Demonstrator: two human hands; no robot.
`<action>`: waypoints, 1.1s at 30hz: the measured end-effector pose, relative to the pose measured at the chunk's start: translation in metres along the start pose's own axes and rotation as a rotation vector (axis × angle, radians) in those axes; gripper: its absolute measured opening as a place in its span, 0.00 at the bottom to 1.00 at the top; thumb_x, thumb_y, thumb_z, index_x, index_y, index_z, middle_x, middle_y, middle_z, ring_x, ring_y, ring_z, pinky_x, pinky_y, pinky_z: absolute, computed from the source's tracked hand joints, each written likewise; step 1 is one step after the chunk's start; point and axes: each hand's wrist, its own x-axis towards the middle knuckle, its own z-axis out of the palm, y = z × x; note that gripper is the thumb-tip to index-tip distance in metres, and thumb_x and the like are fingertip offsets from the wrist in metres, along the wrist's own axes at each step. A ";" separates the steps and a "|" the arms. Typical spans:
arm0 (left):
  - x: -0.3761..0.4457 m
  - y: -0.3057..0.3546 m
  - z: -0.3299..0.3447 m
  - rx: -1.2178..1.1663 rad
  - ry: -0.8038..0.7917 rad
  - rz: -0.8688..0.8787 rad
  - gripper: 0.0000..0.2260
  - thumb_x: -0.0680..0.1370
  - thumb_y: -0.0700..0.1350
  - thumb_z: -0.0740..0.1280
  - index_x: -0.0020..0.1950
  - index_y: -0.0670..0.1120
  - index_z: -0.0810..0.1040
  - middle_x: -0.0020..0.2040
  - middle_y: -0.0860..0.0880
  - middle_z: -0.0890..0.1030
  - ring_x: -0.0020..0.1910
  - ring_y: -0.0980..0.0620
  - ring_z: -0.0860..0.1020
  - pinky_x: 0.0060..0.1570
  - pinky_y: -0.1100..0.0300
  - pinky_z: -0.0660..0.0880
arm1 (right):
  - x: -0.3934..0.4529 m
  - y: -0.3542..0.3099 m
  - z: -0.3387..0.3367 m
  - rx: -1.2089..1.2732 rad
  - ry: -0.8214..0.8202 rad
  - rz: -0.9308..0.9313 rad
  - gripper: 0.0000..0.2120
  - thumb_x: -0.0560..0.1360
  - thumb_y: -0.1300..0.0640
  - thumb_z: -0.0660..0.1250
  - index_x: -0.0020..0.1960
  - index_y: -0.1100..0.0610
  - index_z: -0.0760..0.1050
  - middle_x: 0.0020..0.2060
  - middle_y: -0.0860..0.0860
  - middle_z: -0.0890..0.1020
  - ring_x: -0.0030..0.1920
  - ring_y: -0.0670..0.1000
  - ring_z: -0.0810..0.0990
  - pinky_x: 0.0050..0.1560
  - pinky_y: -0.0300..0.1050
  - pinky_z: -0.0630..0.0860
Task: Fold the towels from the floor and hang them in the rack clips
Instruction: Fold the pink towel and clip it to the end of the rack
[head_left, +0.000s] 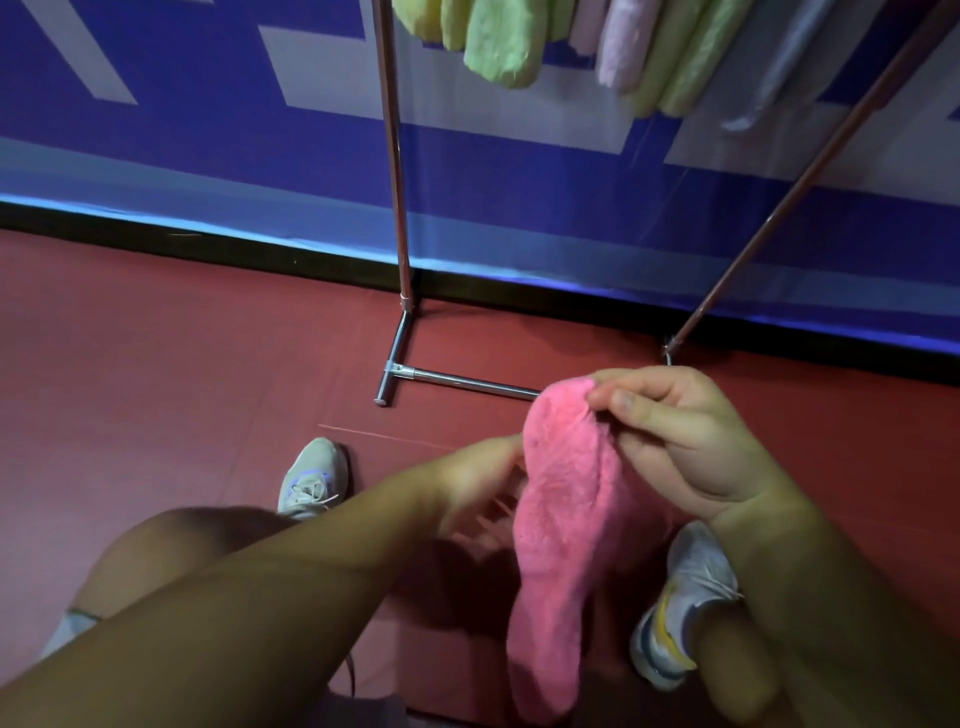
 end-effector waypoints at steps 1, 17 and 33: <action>0.002 0.002 0.000 0.012 0.047 0.019 0.21 0.71 0.66 0.60 0.45 0.51 0.81 0.40 0.48 0.79 0.43 0.45 0.75 0.49 0.48 0.72 | -0.002 0.000 -0.003 -0.016 0.001 -0.023 0.18 0.57 0.49 0.82 0.38 0.60 0.85 0.42 0.53 0.86 0.45 0.48 0.84 0.50 0.39 0.79; 0.008 0.072 -0.003 -0.010 0.242 0.668 0.06 0.72 0.38 0.67 0.35 0.43 0.78 0.29 0.52 0.76 0.28 0.57 0.72 0.29 0.66 0.68 | 0.066 0.022 -0.029 -0.721 0.374 -0.030 0.14 0.70 0.47 0.69 0.54 0.49 0.78 0.51 0.48 0.84 0.51 0.49 0.83 0.56 0.52 0.78; 0.017 0.090 -0.028 -0.149 0.416 0.819 0.09 0.78 0.47 0.65 0.53 0.46 0.82 0.50 0.43 0.85 0.49 0.50 0.81 0.57 0.42 0.78 | 0.108 0.033 -0.023 -0.303 0.472 -0.026 0.09 0.73 0.57 0.62 0.49 0.55 0.79 0.42 0.53 0.85 0.42 0.50 0.81 0.47 0.46 0.78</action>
